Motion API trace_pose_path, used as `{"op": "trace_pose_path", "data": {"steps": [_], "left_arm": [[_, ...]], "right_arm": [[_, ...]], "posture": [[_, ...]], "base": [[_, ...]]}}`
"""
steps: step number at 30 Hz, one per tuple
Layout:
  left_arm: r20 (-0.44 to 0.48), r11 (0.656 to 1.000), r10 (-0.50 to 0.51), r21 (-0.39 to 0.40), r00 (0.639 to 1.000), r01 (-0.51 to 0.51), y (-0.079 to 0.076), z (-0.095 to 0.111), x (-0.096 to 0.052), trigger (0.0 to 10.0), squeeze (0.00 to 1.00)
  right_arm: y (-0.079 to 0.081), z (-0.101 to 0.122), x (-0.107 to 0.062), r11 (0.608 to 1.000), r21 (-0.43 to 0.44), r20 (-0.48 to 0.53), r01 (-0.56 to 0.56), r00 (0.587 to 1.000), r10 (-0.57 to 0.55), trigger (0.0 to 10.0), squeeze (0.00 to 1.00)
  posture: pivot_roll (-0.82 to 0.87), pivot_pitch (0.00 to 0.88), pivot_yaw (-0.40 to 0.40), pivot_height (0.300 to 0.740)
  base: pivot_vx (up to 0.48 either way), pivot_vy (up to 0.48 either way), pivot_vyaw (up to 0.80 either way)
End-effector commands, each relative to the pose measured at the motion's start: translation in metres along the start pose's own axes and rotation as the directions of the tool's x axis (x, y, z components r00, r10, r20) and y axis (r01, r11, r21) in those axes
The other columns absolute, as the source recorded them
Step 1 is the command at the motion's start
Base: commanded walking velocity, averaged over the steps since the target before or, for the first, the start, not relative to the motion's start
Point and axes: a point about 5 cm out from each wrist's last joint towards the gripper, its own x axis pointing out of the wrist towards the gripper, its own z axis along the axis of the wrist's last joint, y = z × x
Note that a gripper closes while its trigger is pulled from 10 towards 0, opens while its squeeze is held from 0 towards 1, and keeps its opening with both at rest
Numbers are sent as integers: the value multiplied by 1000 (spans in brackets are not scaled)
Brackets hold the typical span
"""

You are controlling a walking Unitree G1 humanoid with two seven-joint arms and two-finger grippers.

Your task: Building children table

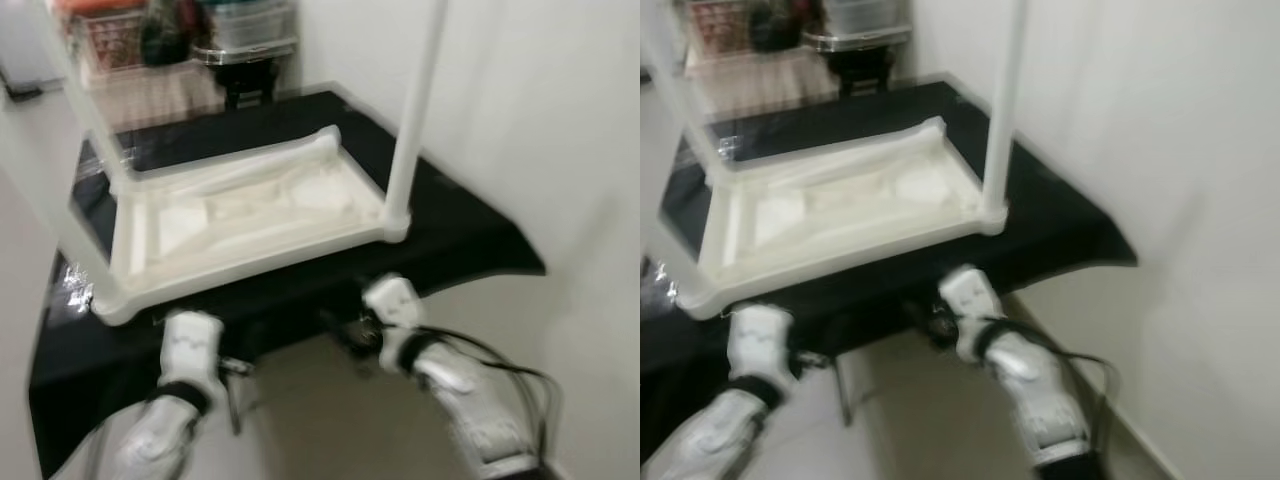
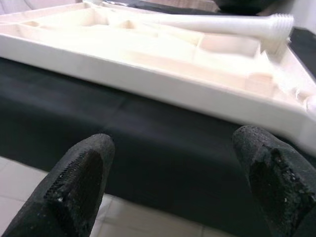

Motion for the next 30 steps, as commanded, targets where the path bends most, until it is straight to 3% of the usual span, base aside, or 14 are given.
{"op": "trace_pose_path", "data": {"steps": [1, 3, 7, 15, 17, 19, 20, 21, 23, 24, 26, 27, 28, 30], "left_arm": [[-24, 1000, 24, 14, 999, -23, 7, -5, -4, 10000, 0], [-24, 1000, 24, 14, 999, -23, 7, -5, -4, 10000, 0], [-25, 999, 28, 19, 999, -28, 7, -4, -6, 10000, 0], [-50, 996, -57, 67, 997, 60, -5, -2, -13, 10000, 0], [-53, 994, -96, 42, 994, 98, -11, -1, -15, 10000, 0], [-58, 986, -161, 33, 985, 163, -22, 1, -19, 10000, 0], [-58, 986, -161, 33, 985, 163, -22, 1, -19, 10000, 0], [-61, 983, -177, 42, 982, 180, -25, 1, -21, 10000, 0], [-61, 983, -177, 42, 982, 180, -25, 1, -21, 10000, 0], [-66, 982, -181, 48, 981, 184, -26, 0, -22, 10000, 0], [-66, 982, -181, 48, 981, 184, -26, 0, -22, 10000, 0], [-74, 979, -193, 53, 978, 197, -27, 0, -23, 10000, 0], [-74, 979, -193, 53, 978, 197, -27, 0, -23, 10000, 0], [-91, 964, -254, 54, 963, 259, -34, -1, -28, 10000, 0]], "right_arm": [[15, 6, 5, 987, -52, 19, -153, 988, 154, 10000, 0], [15, 6, 5, 987, -52, 19, -153, 988, 154, 10000, 0], [22, 8, 3, 960, -106, 18, -259, 965, 262, 10000, 0], [8, 15, 1, 919, -154, -9, -364, 930, 367, 10000, 0], [4, 16, 2, 895, -204, -59, -396, 918, 393, 10000, 0], [0, 19, 5, 830, -305, -161, -467, 884, 439, 10000, 0], [0, 19, 5, 830, -305, -161, -467, 884, 439, 10000, 0], [0, 20, 5, 799, -327, -206, -504, 864, 460, 10000, 0], [0, 20, 5, 799, -327, -206, -504, 864, 460, 10000, 0], [-3, 20, 7, 782, -325, -269, -532, 845, 463, 10000, 0], [-3, 20, 7, 782, -325, -269, -532, 845, 463, 10000, 0], [-7, 20, 10, 771, -307, -341, -558, 821, 458, 10000, 0], [-7, 20, 10, 771, -307, -341, -558, 821, 458, 10000, 0], [-21, 26, 19, 789, -276, -410, -549, 810, 420, 10000, 0]], "posture": [[-35, 102, 8, 740], [-35, 102, 8, 740], [-33, 104, 6, 740], [-31, 106, 9, 740], [-31, 107, 5, 740], [-22, 107, 0, 740], [-22, 107, 0, 740], [-16, 107, -1, 740], [-16, 107, -1, 740], [-11, 107, -5, 740], [-11, 107, -5, 740], [-9, 107, -7, 740], [-9, 107, -7, 740], [-7, 110, -10, 740]], "base": [[371, 0, 0], [371, 0, 0], [319, 0, 800], [0, 0, 800], [0, 0, 0], [0, 0, 0], [0, 0, 0], [0, 0, 0], [0, 0, 0], [0, 0, 0], [0, 0, 0], [0, 0, 0], [0, 0, 0], [0, 0, 0]]}}
